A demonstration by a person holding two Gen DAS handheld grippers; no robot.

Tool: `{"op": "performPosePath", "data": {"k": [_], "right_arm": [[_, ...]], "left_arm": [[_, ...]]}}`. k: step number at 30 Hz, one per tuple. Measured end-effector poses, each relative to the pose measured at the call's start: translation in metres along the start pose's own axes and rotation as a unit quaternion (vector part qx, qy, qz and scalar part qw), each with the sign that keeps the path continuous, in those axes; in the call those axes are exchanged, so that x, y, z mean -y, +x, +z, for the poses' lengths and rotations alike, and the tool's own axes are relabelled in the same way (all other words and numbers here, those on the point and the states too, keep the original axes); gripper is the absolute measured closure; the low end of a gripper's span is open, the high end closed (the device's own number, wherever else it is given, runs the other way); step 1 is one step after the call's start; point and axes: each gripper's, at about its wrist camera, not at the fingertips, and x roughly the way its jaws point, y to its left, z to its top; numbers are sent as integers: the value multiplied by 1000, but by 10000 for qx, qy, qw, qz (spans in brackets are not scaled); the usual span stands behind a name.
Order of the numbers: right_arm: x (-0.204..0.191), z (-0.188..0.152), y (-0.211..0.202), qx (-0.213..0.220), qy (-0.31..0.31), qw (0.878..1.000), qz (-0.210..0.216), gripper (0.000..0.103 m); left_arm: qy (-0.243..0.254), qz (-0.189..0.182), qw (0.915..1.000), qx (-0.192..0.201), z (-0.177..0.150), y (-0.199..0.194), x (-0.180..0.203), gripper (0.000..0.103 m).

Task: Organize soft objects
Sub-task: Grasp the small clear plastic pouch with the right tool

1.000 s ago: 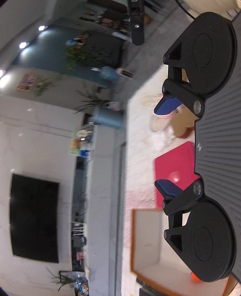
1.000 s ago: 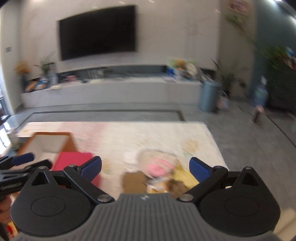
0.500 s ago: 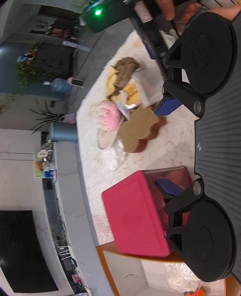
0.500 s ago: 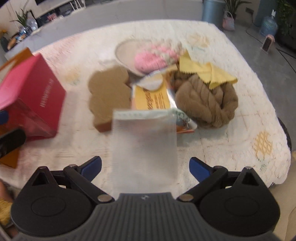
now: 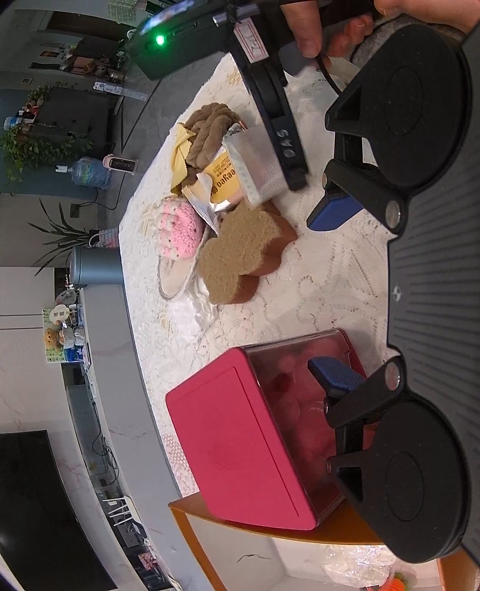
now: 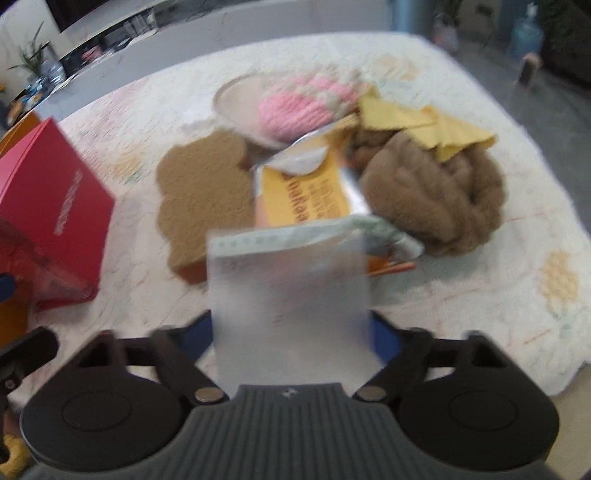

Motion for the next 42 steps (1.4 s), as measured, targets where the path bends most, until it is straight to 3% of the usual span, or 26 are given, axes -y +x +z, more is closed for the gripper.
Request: {"op": "performPosePath", "data": {"k": [2,4,7,14,17,20,24,27,31,34,36,40,42], "right_arm": [[4,0,-2,103,112,9999,-29,43],[9,-1,-4,154,213,9995,145,65],[13,-2,-6,139,339,9982,480,89],[17,-11,-32,658,445,9910,1082,94],[27,-15,-51,1198,772,9834,1122,95],[47,-18,-61,1510,1267,9720,1277,95],[71,-23,-59,1489,1877,9563,1676,95],[78,-25,-63,1648,2124,9475,1730,95],[80,-25,-61,1609,2106,9461,1864,95],[79,-25,-60,1562,2065,9448,2007,95],[78,-24,-60,1554,2007,9437,2121,95],[79,-24,-57,1487,2007,9408,2292,95],[81,-24,-56,1456,2052,9384,2370,95]], "left_arm": [[-16,49,10000,-29,-1,0,-1,12],[-21,97,9999,-39,-2,-1,-2,12],[-33,216,9998,-26,-3,-5,-4,12],[-112,434,9990,-39,-5,-12,-4,12],[-341,263,9983,-387,1,-3,2,12],[-386,140,9981,-449,8,4,15,12],[-619,266,9956,-653,26,21,31,12],[-756,330,9916,-996,44,46,36,12],[-1095,879,9834,-1153,67,74,41,12],[-1464,789,9766,-1367,81,94,41,12],[-1452,651,9775,-1385,88,104,45,12],[-1335,1097,9750,-1393,94,124,53,12],[-1411,1116,9741,-1369,96,129,54,8]]}}
